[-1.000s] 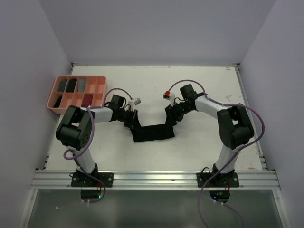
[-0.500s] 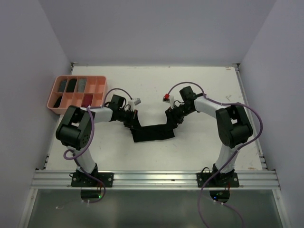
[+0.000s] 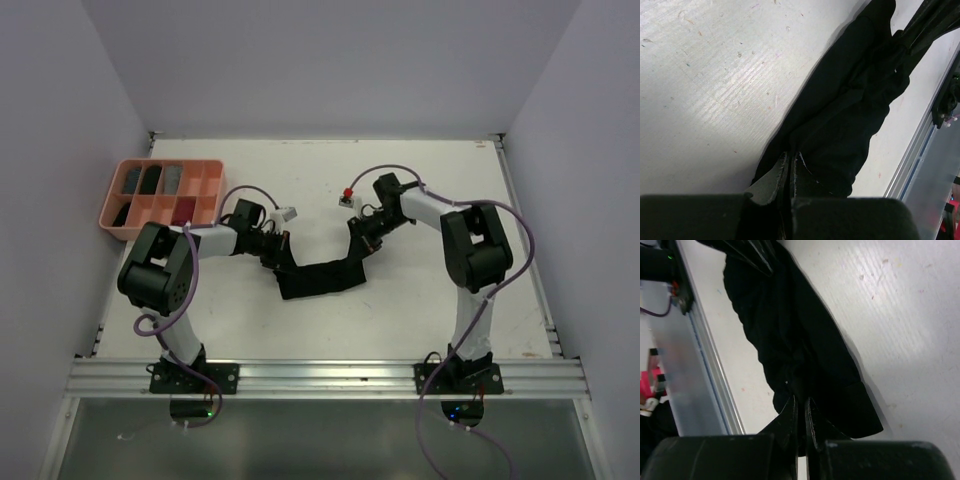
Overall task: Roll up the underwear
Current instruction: Fold the underwear
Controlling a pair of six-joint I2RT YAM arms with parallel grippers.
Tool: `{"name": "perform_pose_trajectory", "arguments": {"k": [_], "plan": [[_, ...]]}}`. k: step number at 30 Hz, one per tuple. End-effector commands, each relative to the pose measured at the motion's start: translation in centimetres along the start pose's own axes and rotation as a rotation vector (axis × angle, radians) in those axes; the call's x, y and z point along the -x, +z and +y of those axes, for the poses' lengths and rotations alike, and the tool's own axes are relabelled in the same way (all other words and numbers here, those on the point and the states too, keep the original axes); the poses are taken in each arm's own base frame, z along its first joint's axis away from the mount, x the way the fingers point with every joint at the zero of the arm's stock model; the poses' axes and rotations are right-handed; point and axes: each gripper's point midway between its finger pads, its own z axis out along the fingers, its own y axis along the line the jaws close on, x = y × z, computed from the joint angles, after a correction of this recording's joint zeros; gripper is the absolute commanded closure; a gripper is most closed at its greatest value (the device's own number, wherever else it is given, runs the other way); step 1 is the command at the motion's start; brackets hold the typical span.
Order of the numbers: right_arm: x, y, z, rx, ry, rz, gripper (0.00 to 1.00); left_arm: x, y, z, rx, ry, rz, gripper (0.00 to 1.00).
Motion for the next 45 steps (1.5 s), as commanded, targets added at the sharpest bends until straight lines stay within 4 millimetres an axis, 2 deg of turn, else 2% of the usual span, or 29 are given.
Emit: {"name": "perform_pose_trajectory", "arguments": {"k": [1, 3, 6, 7, 12, 20, 23, 24, 26, 27, 28, 30, 32, 33, 35, 36, 39, 41, 45], "plan": [[1.0, -0.8, 1.8, 0.148, 0.142, -0.015, 1.00, -2.2, 0.2, 3.2, 0.126, 0.002, 0.067, 1.00], [1.1, -0.7, 1.2, 0.160, 0.194, -0.002, 1.00, -2.3, -0.1, 3.4, 0.142, -0.004, 0.068, 1.00], [-0.2, 0.1, -1.6, 0.121, 0.261, 0.018, 1.00, -2.1, -0.6, 3.8, 0.153, -0.011, 0.054, 1.00], [-1.2, 0.5, -2.8, 0.089, 0.310, 0.037, 1.00, -2.0, -0.8, 4.0, 0.156, -0.015, 0.049, 1.00], [-2.3, 1.1, -5.7, 0.038, 0.427, 0.052, 1.00, -2.8, -1.4, 4.6, 0.169, -0.041, 0.052, 1.00], [-3.0, 1.1, -6.8, -0.018, 0.474, 0.056, 1.00, -2.3, -3.6, 6.3, 0.240, -0.046, 0.000, 1.00], [-2.9, 1.0, -6.9, -0.036, 0.457, 0.044, 1.00, -2.7, -3.6, 6.6, 0.243, -0.045, 0.013, 1.00], [-2.8, 0.9, -6.7, -0.027, 0.455, 0.040, 1.00, -2.8, -3.4, 6.5, 0.233, -0.052, 0.014, 0.93], [-2.4, 0.8, -6.4, -0.017, 0.448, 0.031, 1.00, -2.1, -3.3, 5.3, 0.170, -0.036, -0.008, 0.79], [-2.2, 0.7, -6.3, -0.019, 0.438, 0.022, 1.00, -1.4, -3.6, 4.6, 0.145, -0.018, -0.028, 0.68], [-1.8, 0.5, -6.0, -0.022, 0.418, 0.013, 1.00, -0.9, -3.7, 4.0, 0.124, -0.003, -0.046, 0.65], [-1.5, 0.4, -5.5, -0.022, 0.395, 0.008, 1.00, 1.5, -4.8, 2.2, 0.080, 0.068, -0.116, 0.56], [-1.2, 0.3, -4.9, -0.012, 0.381, 0.009, 1.00, 3.2, -5.8, 0.8, 0.059, 0.112, -0.154, 0.53], [-1.2, 0.3, -4.7, -0.008, 0.380, 0.010, 1.00, 5.3, -6.9, -0.1, 0.070, 0.188, -0.200, 0.53], [-1.1, 0.5, -4.2, -0.006, 0.372, 0.012, 1.00, 6.9, -8.3, -0.6, 0.109, 0.243, -0.235, 0.52], [-1.0, 0.5, -4.2, -0.010, 0.363, 0.010, 1.00, 8.5, -9.6, -1.6, 0.125, 0.299, -0.281, 0.52], [-1.0, 0.5, -4.3, -0.016, 0.369, 0.012, 1.00, 10.1, -11.7, -3.1, 0.153, 0.372, -0.339, 0.51], [-1.2, 0.6, -4.4, -0.021, 0.376, 0.020, 1.00, 9.2, -11.7, -3.6, 0.130, 0.355, -0.297, 0.50], [-1.2, 0.5, -4.7, -0.041, 0.386, 0.019, 0.99, 5.5, -9.4, -4.7, 0.084, 0.336, -0.178, 0.50]]}}
